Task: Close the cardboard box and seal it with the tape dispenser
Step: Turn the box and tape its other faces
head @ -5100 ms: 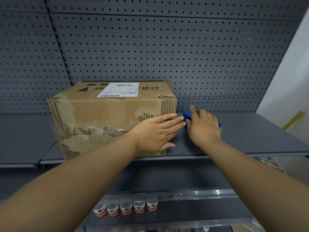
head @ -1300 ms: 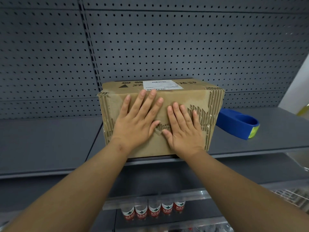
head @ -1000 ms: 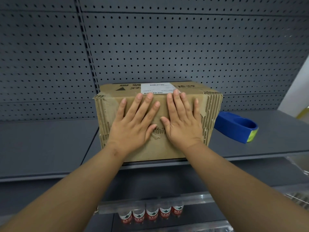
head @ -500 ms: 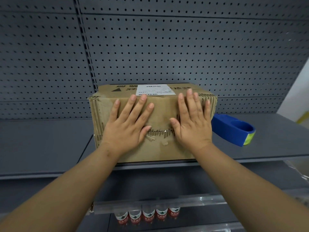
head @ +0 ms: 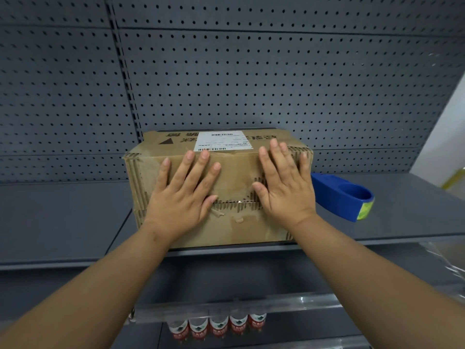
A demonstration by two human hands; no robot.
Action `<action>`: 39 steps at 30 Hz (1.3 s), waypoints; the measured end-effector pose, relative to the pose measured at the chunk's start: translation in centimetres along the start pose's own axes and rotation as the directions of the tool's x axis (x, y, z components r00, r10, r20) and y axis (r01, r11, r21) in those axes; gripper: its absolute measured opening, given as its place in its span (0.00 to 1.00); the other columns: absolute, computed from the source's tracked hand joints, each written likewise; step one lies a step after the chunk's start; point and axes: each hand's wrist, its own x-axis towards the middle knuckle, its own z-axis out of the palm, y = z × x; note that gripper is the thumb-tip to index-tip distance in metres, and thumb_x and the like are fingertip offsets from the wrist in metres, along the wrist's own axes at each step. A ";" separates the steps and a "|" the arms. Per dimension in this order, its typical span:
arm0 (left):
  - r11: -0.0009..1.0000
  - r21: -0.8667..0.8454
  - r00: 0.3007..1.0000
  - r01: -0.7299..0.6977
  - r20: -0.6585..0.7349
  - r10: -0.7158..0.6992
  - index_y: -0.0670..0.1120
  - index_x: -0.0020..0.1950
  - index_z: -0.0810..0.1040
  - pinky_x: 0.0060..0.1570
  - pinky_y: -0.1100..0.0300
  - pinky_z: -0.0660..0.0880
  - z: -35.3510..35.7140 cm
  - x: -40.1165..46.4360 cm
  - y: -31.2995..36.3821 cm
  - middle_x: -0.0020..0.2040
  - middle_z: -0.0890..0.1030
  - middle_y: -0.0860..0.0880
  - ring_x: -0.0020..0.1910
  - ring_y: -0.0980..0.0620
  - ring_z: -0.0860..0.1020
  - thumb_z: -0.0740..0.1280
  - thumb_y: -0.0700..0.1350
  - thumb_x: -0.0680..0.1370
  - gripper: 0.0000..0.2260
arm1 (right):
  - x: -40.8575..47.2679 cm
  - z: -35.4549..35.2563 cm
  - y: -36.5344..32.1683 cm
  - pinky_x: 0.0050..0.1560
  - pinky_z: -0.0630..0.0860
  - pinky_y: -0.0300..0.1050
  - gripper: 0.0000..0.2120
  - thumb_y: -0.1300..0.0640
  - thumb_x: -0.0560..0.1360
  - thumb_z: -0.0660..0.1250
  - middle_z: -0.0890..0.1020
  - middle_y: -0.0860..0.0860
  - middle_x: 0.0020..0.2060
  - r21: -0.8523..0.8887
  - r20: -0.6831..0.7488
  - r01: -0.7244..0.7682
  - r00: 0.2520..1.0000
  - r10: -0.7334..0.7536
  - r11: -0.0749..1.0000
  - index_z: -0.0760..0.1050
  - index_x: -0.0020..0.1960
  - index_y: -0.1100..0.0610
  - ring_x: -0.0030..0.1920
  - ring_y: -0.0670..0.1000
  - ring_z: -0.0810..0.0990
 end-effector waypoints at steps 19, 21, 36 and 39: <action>0.942 -0.135 0.933 0.308 0.237 -0.271 0.45 0.66 0.69 0.64 0.47 0.58 -6.0 4.1 1.9 0.57 0.74 0.40 0.56 0.43 0.67 0.53 0.55 0.77 0.22 | -1.9 -1.3 10.5 0.66 0.62 0.54 0.22 0.52 0.80 0.55 0.72 0.61 0.65 -0.071 0.605 -0.821 0.417 0.678 0.567 0.62 0.71 0.61 0.65 0.61 0.69; 0.937 -0.113 0.920 0.329 0.264 -0.291 0.44 0.65 0.70 0.62 0.47 0.59 -6.3 4.5 2.0 0.56 0.75 0.40 0.54 0.42 0.67 0.53 0.55 0.77 0.22 | -3.2 -0.4 11.2 0.68 0.60 0.55 0.22 0.51 0.79 0.57 0.73 0.62 0.63 -0.291 0.704 -0.673 0.330 0.629 0.680 0.63 0.68 0.62 0.63 0.62 0.70; 0.934 -0.092 0.873 0.345 0.398 -0.283 0.43 0.62 0.73 0.57 0.49 0.61 -7.8 5.7 2.0 0.53 0.76 0.42 0.50 0.40 0.74 0.53 0.54 0.77 0.21 | -5.4 0.1 12.1 0.44 0.72 0.49 0.25 0.65 0.77 0.58 0.79 0.60 0.53 -0.258 0.689 -0.658 0.388 0.612 0.707 0.59 0.73 0.55 0.52 0.60 0.77; 0.932 -0.121 0.868 0.343 0.420 -0.265 0.43 0.61 0.74 0.54 0.49 0.63 -8.2 6.1 1.7 0.52 0.76 0.42 0.49 0.41 0.74 0.53 0.54 0.77 0.21 | -3.5 -1.3 11.4 0.51 0.72 0.53 0.23 0.60 0.79 0.58 0.75 0.60 0.60 -0.050 0.594 -0.818 0.436 0.676 0.573 0.60 0.74 0.55 0.57 0.62 0.75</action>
